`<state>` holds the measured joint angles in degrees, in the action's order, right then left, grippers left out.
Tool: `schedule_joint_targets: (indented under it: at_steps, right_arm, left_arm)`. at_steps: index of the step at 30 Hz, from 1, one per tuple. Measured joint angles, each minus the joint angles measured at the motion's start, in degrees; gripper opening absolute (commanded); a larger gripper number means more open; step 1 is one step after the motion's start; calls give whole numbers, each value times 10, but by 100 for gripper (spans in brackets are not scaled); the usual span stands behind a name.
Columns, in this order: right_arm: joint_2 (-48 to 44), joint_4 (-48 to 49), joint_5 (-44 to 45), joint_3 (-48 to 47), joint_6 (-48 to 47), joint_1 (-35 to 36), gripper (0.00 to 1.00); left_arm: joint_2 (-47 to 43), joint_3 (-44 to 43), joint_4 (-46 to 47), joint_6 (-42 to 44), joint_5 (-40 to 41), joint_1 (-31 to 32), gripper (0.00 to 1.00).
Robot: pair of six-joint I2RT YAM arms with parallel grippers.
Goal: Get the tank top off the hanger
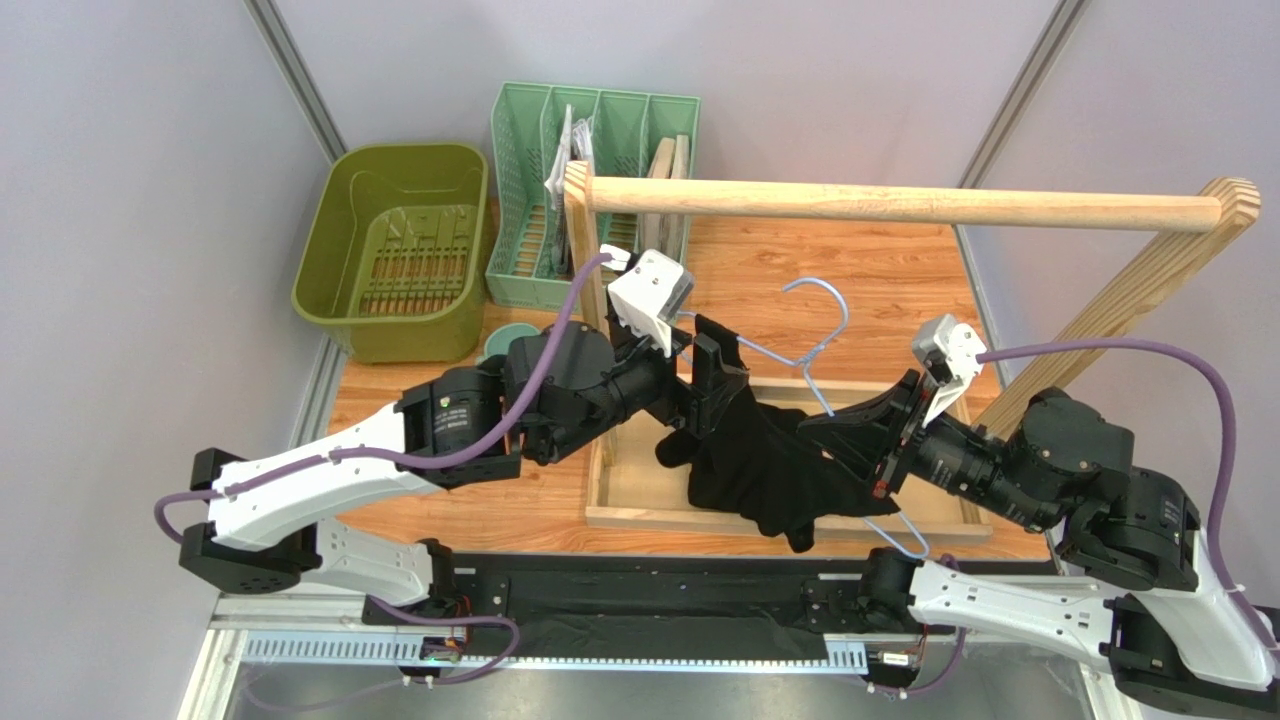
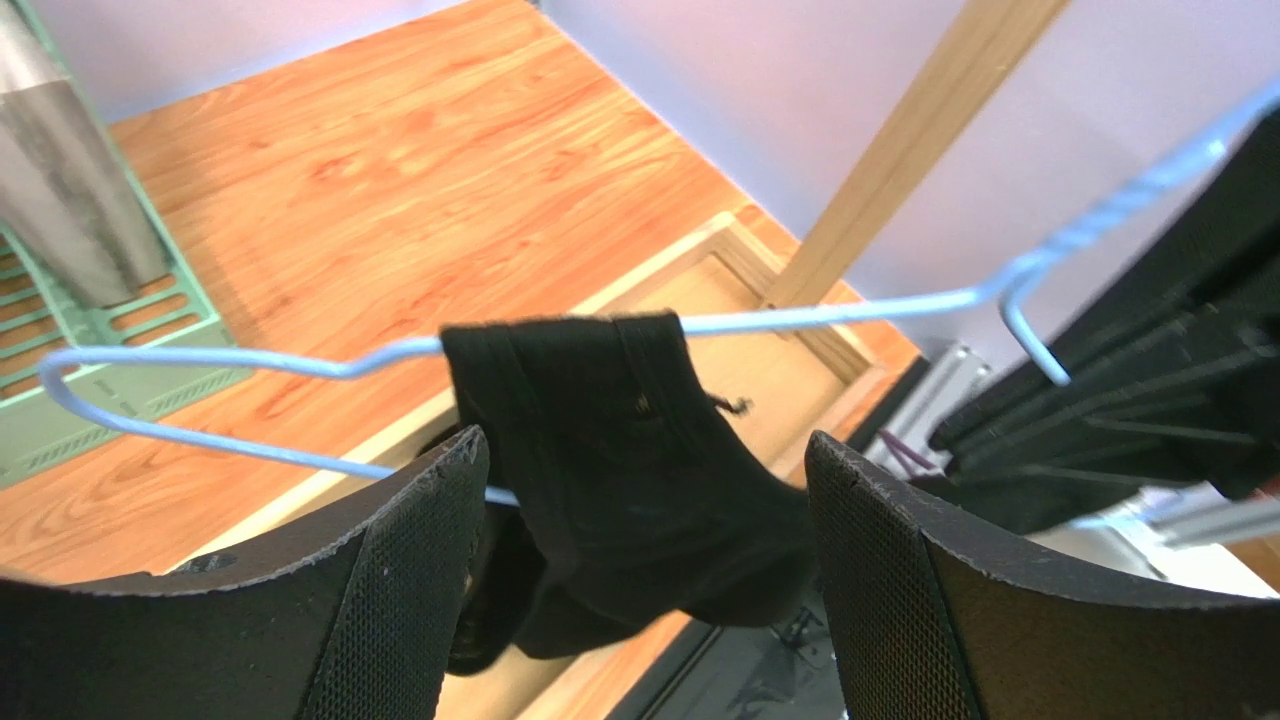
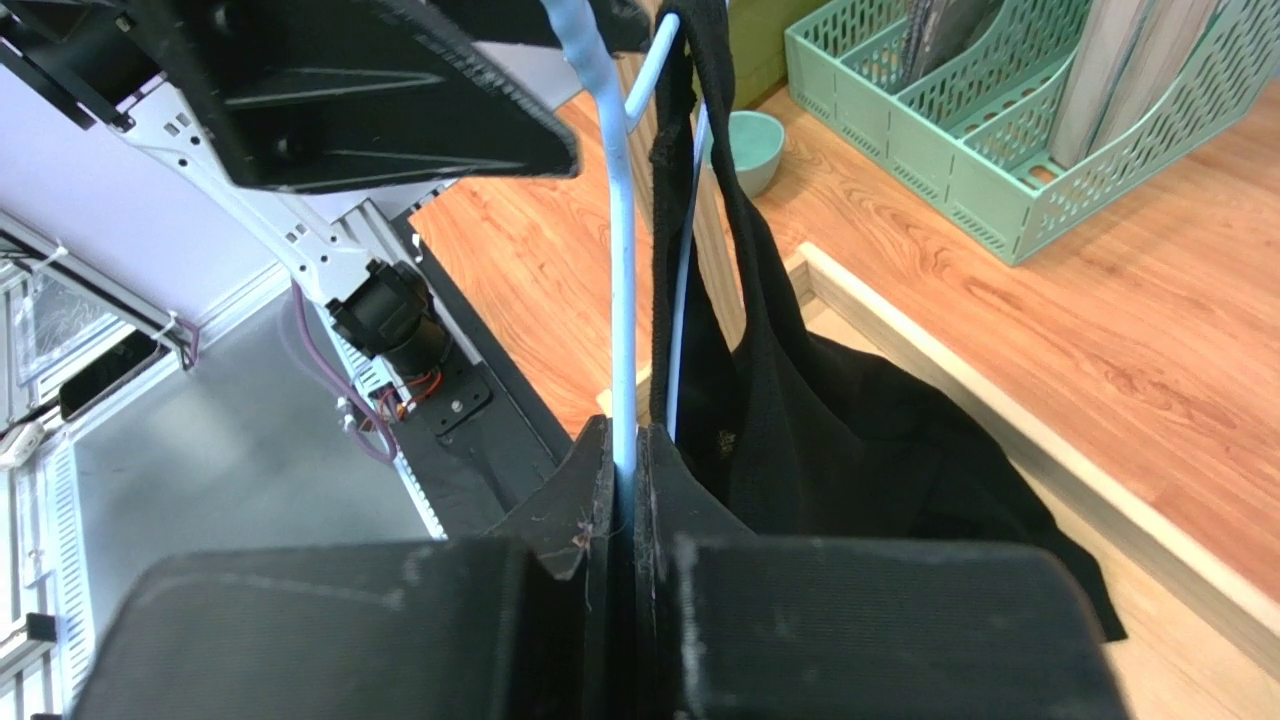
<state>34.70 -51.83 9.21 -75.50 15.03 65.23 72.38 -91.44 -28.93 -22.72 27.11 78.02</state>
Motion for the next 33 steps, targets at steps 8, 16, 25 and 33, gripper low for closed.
schedule_joint_targets:
  at_steps: [8, 16, 25, 33]
  right_arm:
    - [-19, 0, -10, 26, 13, 0, 0]
    - [-36, 0, -14, 29, 19, 0, 0]
    - [-45, -3, -18, 36, 23, 0, 0]
    - [-90, -37, -18, 40, 22, 0, 0]
  left_arm:
    - [21, -13, 0, -7, 57, 0, 76]
    - [53, -26, -8, -20, 78, 0, 70]
    - [62, -29, -22, -35, 80, 0, 29]
    - [62, -39, -56, -44, 86, 0, 11]
